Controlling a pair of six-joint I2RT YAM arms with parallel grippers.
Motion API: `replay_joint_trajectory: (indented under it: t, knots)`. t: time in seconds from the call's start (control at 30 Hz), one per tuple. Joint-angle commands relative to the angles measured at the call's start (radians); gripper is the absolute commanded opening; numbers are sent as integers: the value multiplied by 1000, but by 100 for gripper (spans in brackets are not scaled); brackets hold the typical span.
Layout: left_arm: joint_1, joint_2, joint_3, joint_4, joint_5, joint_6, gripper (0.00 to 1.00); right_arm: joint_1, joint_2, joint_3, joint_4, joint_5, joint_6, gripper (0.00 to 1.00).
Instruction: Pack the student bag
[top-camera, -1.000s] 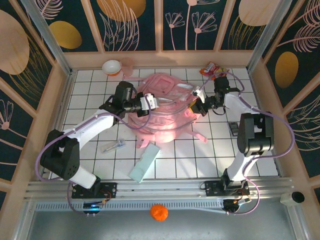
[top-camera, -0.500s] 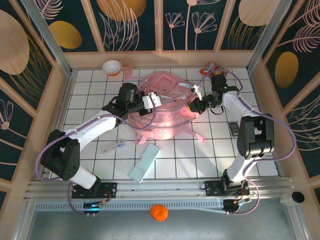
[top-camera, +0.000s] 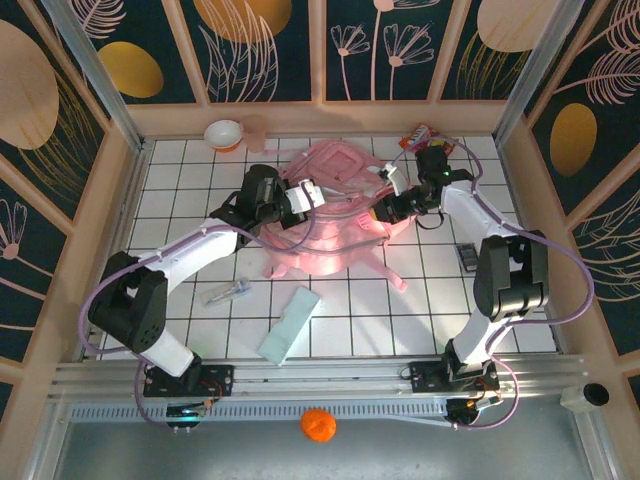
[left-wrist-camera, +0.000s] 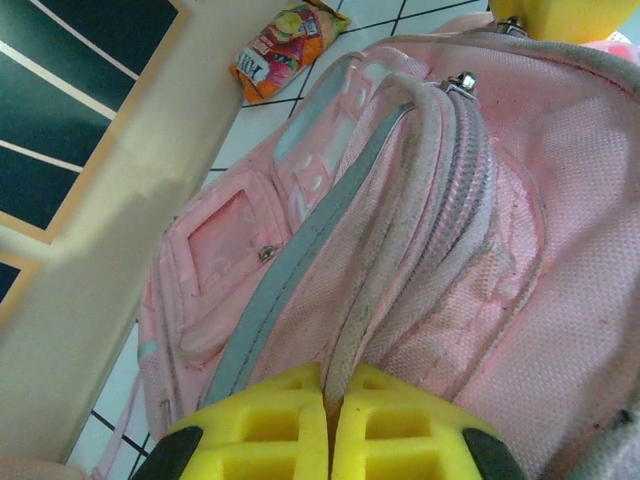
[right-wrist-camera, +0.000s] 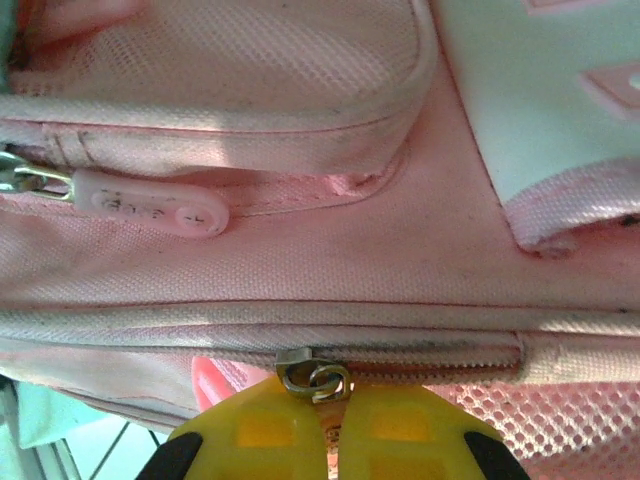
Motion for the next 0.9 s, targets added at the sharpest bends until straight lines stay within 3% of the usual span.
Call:
replay_joint_trajectory:
  t: [0.0, 0.33, 0.5, 0.6, 0.87]
  knots:
    - [-20, 16, 37, 100, 9, -67, 0, -15, -74, 0, 54, -144, 160, 0]
    - [-20, -17, -12, 126, 40, -81, 0, -6, -90, -95, 109, -392, 253, 0]
    - [-22, -26, -26, 141, 78, -88, 0, 2, -94, -156, 166, -388, 277, 0]
    - [-23, -26, -32, 152, 89, -89, 0, 1, -93, -187, 222, -393, 298, 9]
    - [-23, -23, -9, 152, 111, -101, 0, -8, -78, -234, 340, -410, 345, 17]
